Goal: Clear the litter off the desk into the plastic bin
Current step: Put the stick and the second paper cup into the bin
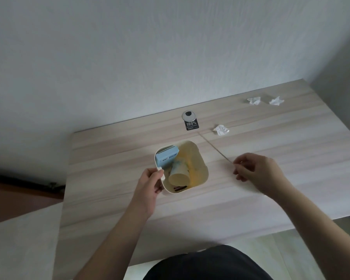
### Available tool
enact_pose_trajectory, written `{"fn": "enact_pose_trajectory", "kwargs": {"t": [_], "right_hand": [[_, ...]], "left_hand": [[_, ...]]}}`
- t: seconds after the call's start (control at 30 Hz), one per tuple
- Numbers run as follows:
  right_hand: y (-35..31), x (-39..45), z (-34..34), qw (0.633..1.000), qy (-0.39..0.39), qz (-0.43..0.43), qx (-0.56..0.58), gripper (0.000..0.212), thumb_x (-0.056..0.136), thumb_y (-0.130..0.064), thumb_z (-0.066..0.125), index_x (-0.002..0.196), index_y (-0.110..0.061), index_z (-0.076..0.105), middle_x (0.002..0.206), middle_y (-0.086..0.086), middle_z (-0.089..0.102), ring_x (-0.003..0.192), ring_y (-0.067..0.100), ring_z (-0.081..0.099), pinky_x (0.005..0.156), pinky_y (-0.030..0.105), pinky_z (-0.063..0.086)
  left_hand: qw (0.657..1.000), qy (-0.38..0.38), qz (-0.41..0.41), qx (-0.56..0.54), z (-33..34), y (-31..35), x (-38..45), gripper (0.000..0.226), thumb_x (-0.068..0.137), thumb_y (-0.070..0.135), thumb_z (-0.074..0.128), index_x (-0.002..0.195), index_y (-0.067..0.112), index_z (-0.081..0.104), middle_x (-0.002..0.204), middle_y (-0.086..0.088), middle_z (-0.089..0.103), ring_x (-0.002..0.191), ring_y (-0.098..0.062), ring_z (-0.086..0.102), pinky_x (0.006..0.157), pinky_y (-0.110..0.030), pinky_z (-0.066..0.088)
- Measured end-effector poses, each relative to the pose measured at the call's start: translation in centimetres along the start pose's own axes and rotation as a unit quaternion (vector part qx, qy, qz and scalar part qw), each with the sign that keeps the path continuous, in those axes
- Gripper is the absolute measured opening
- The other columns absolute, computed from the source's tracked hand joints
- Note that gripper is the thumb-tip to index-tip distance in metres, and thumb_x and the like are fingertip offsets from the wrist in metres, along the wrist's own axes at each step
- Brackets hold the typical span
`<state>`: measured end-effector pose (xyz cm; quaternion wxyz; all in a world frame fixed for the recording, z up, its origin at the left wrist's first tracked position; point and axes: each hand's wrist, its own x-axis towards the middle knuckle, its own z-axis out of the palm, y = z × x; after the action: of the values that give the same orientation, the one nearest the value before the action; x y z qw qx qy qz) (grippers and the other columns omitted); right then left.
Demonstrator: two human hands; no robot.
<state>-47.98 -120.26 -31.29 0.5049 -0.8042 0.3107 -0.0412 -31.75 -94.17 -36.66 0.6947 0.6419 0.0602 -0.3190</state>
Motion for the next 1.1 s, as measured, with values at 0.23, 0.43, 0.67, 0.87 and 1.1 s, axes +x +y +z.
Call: {"fn": "enact_pose_trajectory", "kwargs": {"t": [0.23,0.43,0.67,0.87,1.1], "right_hand": [[-5.7,-4.7,0.5,0.953,-0.015,-0.132,-0.272,0.008,0.084,-0.017,0.072,0.088,-0.023,0.076,0.072,-0.009,0.072,0.069,0.01,0.068,0.064,0.027,0.05],[-8.5,-5.0,5.1,0.939,-0.065,-0.15,-0.303,0.014,0.092,-0.025,0.061,0.1,-0.023,0.073,0.086,-0.003,0.074,0.081,0.019,0.067,0.073,0.033,0.051],[-9.9,-5.1,10.0,0.944,-0.08,-0.104,-0.304,0.025,0.094,-0.033,0.056,0.118,-0.032,0.061,0.091,-0.003,0.074,0.085,0.021,0.067,0.077,0.032,0.052],[-9.1,-5.9,8.4,0.956,0.02,-0.094,-0.276,0.02,0.092,-0.027,0.06,0.111,-0.025,0.067,0.088,-0.001,0.072,0.082,0.021,0.066,0.072,0.034,0.05],[-4.4,-7.6,4.8,0.959,0.136,0.012,-0.249,0.013,0.092,-0.028,0.059,0.101,-0.029,0.068,0.079,-0.015,0.064,0.073,0.005,0.055,0.065,0.022,0.037]], "left_hand": [[0.998,-0.059,0.017,0.022,-1.6,0.6,0.1,0.032,0.067,0.034,0.07,0.085,0.015,0.052,0.054,0.01,0.049,0.05,-0.006,0.039,0.055,-0.028,0.031],[0.993,-0.107,0.032,0.027,-2.8,0.6,-0.1,0.022,0.069,0.031,0.071,0.077,0.02,0.055,0.061,0.004,0.046,0.055,-0.012,0.037,0.056,-0.029,0.031],[0.987,-0.152,0.018,0.043,-3.1,0.5,-0.6,0.034,0.069,0.031,0.07,0.088,0.009,0.052,0.063,0.001,0.046,0.054,-0.012,0.036,0.057,-0.03,0.029],[0.988,-0.149,-0.028,0.014,-2.8,0.2,0.1,0.04,0.061,0.037,0.073,0.085,0.011,0.053,0.059,0.0,0.043,0.056,-0.015,0.035,0.057,-0.031,0.029],[0.979,-0.154,-0.12,0.05,-0.5,0.3,1.1,0.047,0.068,0.035,0.07,0.104,0.005,0.061,0.087,-0.011,0.046,0.073,-0.024,0.04,0.062,-0.033,0.034]]}}
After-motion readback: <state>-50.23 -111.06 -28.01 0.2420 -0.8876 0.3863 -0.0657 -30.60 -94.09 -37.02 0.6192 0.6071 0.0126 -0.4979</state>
